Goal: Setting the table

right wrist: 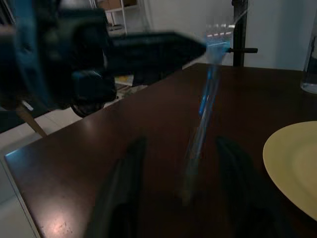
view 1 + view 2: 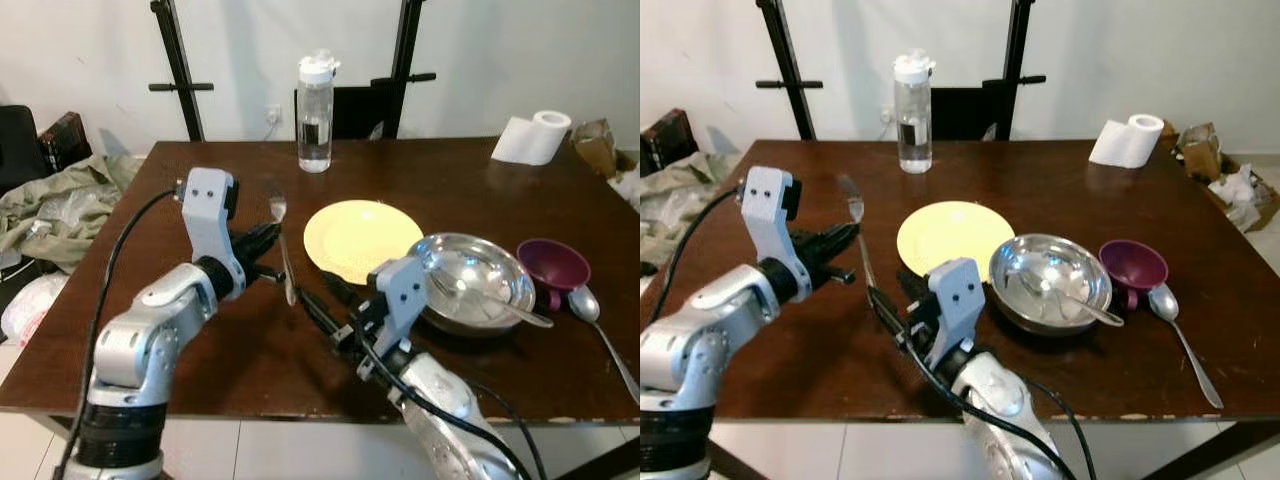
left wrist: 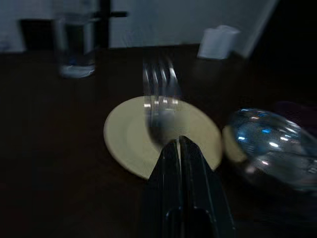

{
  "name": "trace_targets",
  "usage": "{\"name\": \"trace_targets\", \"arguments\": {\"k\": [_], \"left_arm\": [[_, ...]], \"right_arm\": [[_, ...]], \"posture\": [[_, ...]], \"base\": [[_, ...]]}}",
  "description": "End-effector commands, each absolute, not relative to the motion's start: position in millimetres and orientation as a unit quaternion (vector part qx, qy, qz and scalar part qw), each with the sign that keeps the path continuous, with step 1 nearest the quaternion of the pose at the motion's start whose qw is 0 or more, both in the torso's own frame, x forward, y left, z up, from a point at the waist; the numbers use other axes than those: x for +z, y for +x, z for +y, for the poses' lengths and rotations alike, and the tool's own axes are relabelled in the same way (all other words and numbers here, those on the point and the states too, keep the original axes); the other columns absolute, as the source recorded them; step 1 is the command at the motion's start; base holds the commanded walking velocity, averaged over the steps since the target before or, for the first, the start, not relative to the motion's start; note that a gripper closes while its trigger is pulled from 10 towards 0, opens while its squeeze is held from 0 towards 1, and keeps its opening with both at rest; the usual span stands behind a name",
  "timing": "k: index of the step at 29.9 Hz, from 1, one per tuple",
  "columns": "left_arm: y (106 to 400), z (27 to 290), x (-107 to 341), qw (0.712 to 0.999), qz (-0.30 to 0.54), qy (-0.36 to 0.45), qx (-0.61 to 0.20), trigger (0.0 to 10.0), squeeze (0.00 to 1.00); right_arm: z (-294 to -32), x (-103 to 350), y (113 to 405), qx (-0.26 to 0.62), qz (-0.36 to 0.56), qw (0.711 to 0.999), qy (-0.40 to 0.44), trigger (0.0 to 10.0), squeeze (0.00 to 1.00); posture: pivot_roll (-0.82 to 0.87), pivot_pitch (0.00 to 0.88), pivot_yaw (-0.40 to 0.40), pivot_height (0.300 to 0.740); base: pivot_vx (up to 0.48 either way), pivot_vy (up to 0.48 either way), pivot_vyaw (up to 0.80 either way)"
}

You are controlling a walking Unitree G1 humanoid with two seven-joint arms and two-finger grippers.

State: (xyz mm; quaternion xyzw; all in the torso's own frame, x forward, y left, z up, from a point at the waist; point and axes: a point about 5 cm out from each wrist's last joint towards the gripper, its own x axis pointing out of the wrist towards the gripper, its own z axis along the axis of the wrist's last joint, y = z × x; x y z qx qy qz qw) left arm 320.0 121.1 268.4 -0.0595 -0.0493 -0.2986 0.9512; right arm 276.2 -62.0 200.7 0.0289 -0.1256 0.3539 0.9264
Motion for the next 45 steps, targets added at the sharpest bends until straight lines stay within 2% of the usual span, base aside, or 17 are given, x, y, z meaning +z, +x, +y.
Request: {"name": "trace_targets", "arguments": {"k": [1, 8, 9, 17, 20, 22, 23, 25, 27, 32, 35, 38, 45], "left_arm": [[317, 119, 268, 0.947, -0.046, -0.053, -0.313, 10.0, 0.00], [303, 106, 270, 0.928, -0.045, -0.052, -0.365, 10.0, 0.00], [303, 105, 270, 0.927, -0.045, -0.051, -0.368, 10.0, 0.00], [309, 110, 266, 0.941, -0.045, -0.045, -0.332, 10.0, 0.00], [316, 114, 265, 0.955, -0.051, -0.026, -0.290, 10.0, 0.00], [328, 124, 261, 0.975, -0.056, 0.006, -0.213, 10.0, 0.00], [328, 124, 261, 0.975, -0.056, 0.006, -0.213, 10.0, 0.00], [337, 142, 260, 0.989, -0.067, 0.048, -0.123, 10.0, 0.00], [337, 146, 260, 0.990, -0.068, 0.054, -0.115, 10.0, 0.00], [332, 153, 264, 0.985, -0.076, 0.089, -0.127, 10.0, 0.00], [321, 151, 269, 0.966, -0.092, 0.138, -0.197, 10.0, 0.00], [314, 150, 272, 0.954, -0.099, 0.163, -0.231, 10.0, 0.00], [309, 148, 275, 0.950, -0.102, 0.167, -0.244, 10.0, 0.00]], "right_arm": [[-60, 198, 277, 0.357, -0.121, 0.926, 0.029, 10.0, 1.00], [-66, 201, 286, 0.323, -0.125, 0.936, 0.058, 10.0, 1.00], [-66, 201, 287, 0.318, -0.125, 0.938, 0.059, 10.0, 0.00], [-63, 195, 290, 0.323, -0.096, 0.941, 0.040, 10.0, 0.00], [-59, 185, 292, 0.320, -0.068, 0.945, 0.022, 10.0, 0.00], [-55, 169, 301, 0.287, -0.027, 0.957, 0.033, 10.0, 0.00], [-55, 169, 301, 0.287, -0.027, 0.957, 0.033, 10.0, 0.00], [-47, 153, 312, 0.252, 0.013, 0.966, 0.049, 10.0, 0.00], [-45, 151, 315, 0.246, 0.021, 0.968, 0.050, 10.0, 0.00], [-45, 145, 327, 0.212, 0.045, 0.975, 0.050, 10.0, 0.00], [-47, 141, 340, 0.179, 0.064, 0.981, 0.042, 10.0, 0.00], [-49, 140, 347, 0.160, 0.078, 0.983, 0.037, 10.0, 0.00], [-50, 132, 353, 0.146, 0.106, 0.983, 0.031, 10.0, 0.00]], "posture": [[0.08, 0.133, 0.110, 0.740], [0.07, 0.134, 0.108, 0.740], [0.07, 0.134, 0.108, 0.740], [0.07, 0.136, 0.107, 0.740], [0.07, 0.137, 0.104, 0.740], [0.08, 0.141, 0.102, 0.740], [0.08, 0.141, 0.102, 0.740], [0.10, 0.145, 0.101, 0.740], [0.10, 0.146, 0.100, 0.740], [0.13, 0.156, 0.097, 0.740], [0.15, 0.161, 0.094, 0.740], [0.16, 0.164, 0.091, 0.740], [0.17, 0.169, 0.084, 0.740]], "base": [[0.000, 0.000, 0.00], [0.000, 0.000, 0.00], [0.000, 0.000, 0.00], [0.000, 0.000, 0.00], [0.000, 0.000, 0.00], [0.000, 0.000, 0.00], [0.000, 0.000, 0.00], [0.000, 0.000, 0.00], [0.000, 0.000, 0.00], [0.000, 0.000, 0.00], [0.000, 0.000, 0.00], [0.000, 0.000, 0.00], [0.000, 0.000, 0.00]]}}
